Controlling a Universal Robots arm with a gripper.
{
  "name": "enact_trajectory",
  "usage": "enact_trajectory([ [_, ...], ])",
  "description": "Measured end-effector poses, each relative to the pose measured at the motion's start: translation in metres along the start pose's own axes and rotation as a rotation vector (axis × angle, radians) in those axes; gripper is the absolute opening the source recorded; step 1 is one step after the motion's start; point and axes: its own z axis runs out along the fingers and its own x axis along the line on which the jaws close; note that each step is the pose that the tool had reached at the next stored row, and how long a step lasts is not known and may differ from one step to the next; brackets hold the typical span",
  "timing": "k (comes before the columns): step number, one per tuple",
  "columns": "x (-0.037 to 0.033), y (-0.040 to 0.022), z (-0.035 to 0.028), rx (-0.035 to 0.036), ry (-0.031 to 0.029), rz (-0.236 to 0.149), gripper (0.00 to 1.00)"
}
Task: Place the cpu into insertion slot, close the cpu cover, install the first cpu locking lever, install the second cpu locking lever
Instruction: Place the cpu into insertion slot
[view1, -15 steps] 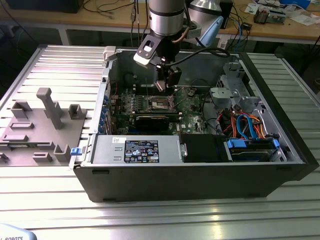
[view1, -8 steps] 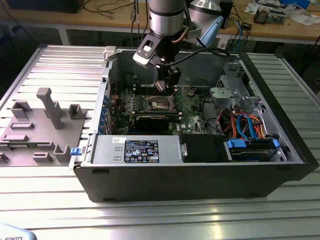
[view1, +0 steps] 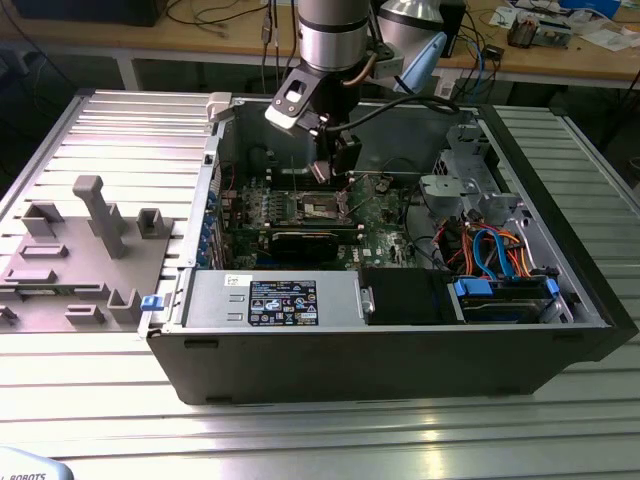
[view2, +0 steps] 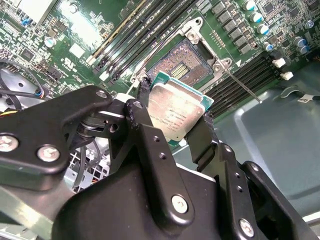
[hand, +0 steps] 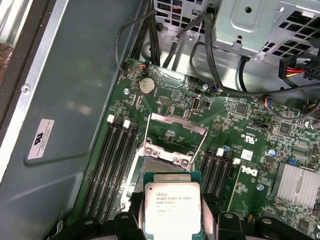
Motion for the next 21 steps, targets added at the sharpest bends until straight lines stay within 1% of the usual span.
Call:
enact_trajectory([
  [9, 0.0000, 0.0000, 0.0000, -0.0005, -0.0022, 0.025, 0.55],
  [21, 0.0000, 0.0000, 0.0000, -0.0014, -0.0063, 0.073, 0.55],
])
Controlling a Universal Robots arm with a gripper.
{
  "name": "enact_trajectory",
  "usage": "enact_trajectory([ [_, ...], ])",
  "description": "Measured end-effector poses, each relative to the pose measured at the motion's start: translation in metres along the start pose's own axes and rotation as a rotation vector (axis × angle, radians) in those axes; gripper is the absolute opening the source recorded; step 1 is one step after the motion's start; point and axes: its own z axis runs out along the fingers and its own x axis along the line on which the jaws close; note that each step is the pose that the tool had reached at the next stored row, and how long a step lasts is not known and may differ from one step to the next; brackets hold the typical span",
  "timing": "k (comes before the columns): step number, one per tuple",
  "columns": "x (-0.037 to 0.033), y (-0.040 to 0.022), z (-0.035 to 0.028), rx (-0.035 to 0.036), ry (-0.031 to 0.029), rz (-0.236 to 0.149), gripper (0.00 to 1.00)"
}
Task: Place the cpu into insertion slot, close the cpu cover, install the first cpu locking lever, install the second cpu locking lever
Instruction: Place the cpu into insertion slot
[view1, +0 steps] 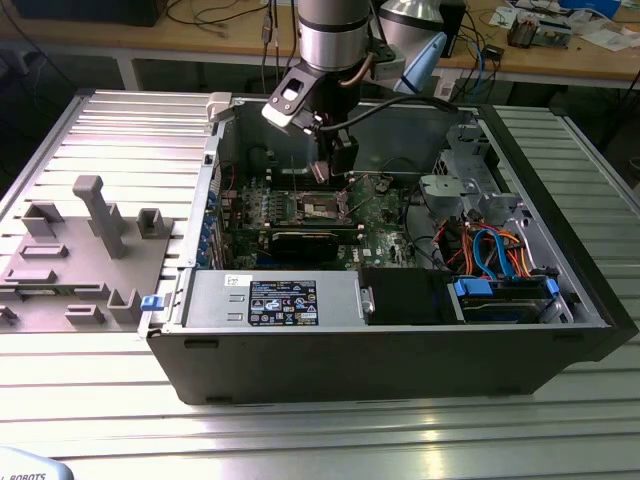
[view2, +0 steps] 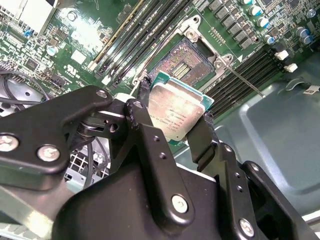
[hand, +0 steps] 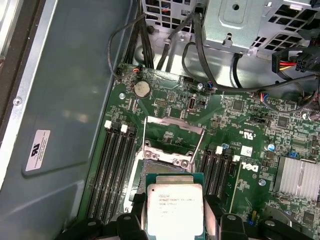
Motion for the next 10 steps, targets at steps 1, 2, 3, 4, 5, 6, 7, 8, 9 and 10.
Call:
enact_trajectory([
  [1, 0.0000, 0.0000, 0.0000, -0.0001, -0.0003, 0.003, 0.55],
  [2, 0.0000, 0.0000, 0.0000, -0.0002, -0.0006, 0.007, 0.55],
  [3, 0.0000, 0.0000, 0.0000, -0.0002, -0.0008, 0.010, 0.55],
  [4, 0.0000, 0.0000, 0.0000, -0.0003, -0.0012, 0.015, 0.55],
  [5, 0.0000, 0.0000, 0.0000, -0.0004, -0.0015, 0.018, 0.55],
  [6, 0.0000, 0.0000, 0.0000, -0.0004, -0.0018, 0.021, 0.55],
  [7, 0.0000, 0.0000, 0.0000, -0.0005, -0.0021, 0.024, 0.55],
  [8, 0.0000, 0.0000, 0.0000, -0.0005, -0.0023, 0.027, 0.55],
  [9, 0.0000, 0.0000, 0.0000, -0.0006, -0.0025, 0.029, 0.55],
  [10, 0.0000, 0.0000, 0.0000, -0.0006, -0.0028, 0.032, 0.55],
])
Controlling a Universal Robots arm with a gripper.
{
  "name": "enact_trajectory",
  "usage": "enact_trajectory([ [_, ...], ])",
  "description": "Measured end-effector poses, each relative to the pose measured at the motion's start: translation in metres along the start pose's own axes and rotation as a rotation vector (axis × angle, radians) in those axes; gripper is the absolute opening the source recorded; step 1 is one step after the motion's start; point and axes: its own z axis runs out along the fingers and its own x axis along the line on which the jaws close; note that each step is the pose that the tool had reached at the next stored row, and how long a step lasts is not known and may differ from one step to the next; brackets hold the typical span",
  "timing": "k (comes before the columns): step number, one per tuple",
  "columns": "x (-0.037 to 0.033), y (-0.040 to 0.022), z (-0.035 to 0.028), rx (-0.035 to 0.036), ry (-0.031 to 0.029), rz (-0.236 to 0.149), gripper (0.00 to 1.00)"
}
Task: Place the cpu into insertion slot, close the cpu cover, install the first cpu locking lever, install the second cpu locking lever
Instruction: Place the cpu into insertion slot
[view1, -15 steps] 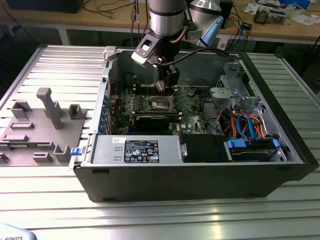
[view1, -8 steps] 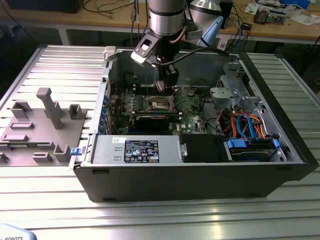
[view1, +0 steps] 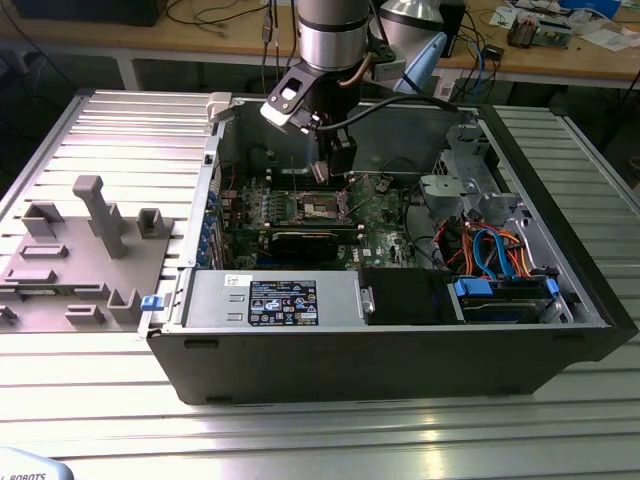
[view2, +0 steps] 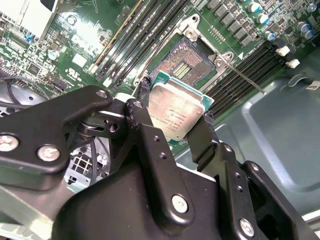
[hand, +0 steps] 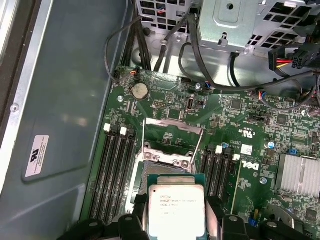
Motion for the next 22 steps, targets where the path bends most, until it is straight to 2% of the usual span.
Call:
enact_trajectory([
  [22, 0.0000, 0.0000, 0.0000, -0.0013, -0.0059, 0.068, 0.55],
])
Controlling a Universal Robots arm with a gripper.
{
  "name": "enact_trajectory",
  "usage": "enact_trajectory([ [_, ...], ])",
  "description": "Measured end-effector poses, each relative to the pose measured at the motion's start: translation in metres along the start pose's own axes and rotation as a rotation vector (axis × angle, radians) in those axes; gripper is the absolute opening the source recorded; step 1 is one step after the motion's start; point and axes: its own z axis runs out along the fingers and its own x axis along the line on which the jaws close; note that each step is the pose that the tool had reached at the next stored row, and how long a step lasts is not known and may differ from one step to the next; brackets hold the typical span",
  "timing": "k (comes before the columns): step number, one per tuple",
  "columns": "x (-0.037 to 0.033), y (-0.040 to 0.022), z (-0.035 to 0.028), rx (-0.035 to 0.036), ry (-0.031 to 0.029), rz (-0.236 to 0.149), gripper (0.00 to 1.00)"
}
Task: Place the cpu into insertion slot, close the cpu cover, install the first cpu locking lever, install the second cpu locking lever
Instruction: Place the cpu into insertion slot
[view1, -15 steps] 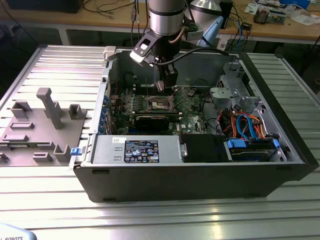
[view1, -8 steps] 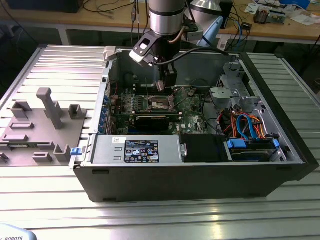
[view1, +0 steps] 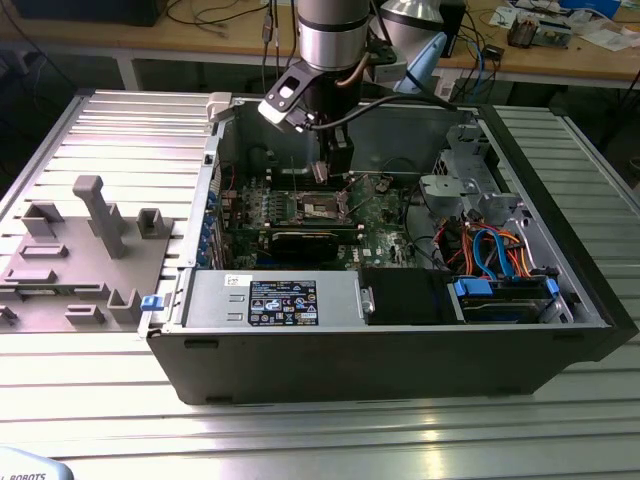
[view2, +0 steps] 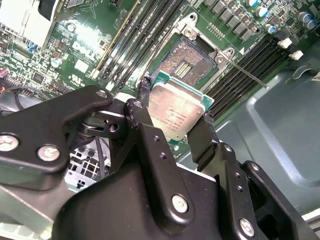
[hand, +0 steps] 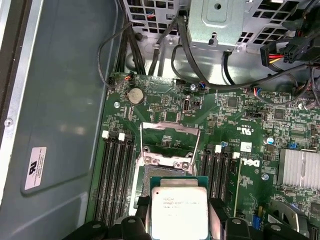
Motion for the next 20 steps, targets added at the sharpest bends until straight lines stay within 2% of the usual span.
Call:
enact_trajectory([
  [20, 0.0000, 0.0000, 0.0000, -0.0014, -0.0064, 0.074, 0.55],
])
